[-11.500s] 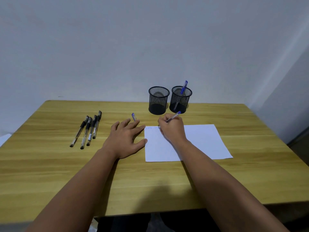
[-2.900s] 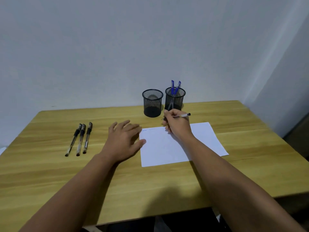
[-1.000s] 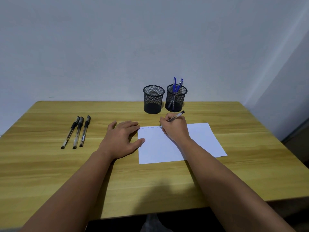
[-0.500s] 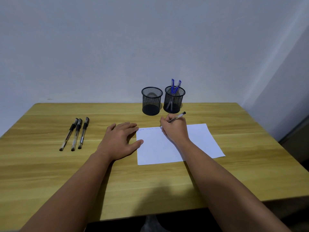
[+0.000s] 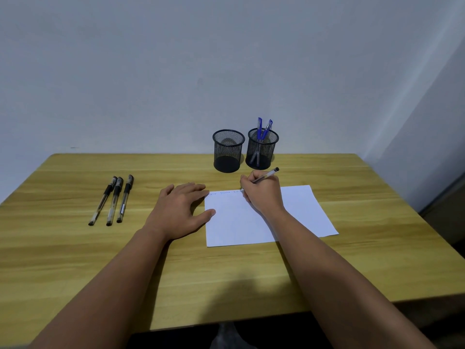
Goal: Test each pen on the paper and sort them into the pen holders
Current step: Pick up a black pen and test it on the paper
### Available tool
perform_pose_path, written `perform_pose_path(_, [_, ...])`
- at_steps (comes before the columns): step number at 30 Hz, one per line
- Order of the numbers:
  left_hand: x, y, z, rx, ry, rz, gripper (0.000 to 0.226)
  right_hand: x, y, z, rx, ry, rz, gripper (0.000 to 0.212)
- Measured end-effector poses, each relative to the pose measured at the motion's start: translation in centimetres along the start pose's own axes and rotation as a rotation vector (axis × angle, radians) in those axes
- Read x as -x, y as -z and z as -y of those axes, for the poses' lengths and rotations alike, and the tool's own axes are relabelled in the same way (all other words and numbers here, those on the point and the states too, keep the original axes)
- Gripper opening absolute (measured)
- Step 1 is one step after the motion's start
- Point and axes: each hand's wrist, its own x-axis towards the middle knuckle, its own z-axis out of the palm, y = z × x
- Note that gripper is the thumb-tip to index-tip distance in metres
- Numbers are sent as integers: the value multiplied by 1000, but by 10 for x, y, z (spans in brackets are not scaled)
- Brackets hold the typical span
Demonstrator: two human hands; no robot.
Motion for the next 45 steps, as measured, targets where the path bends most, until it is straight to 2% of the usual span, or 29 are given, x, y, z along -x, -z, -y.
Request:
perform_pose_path(22, [0,0,0,-6,0,10,73,-1,-2,-2,183,71,-55,39])
perform_pose_path(45, [0,-3,2,16,2,-9,71,0,-1,1,216,68,-89,34])
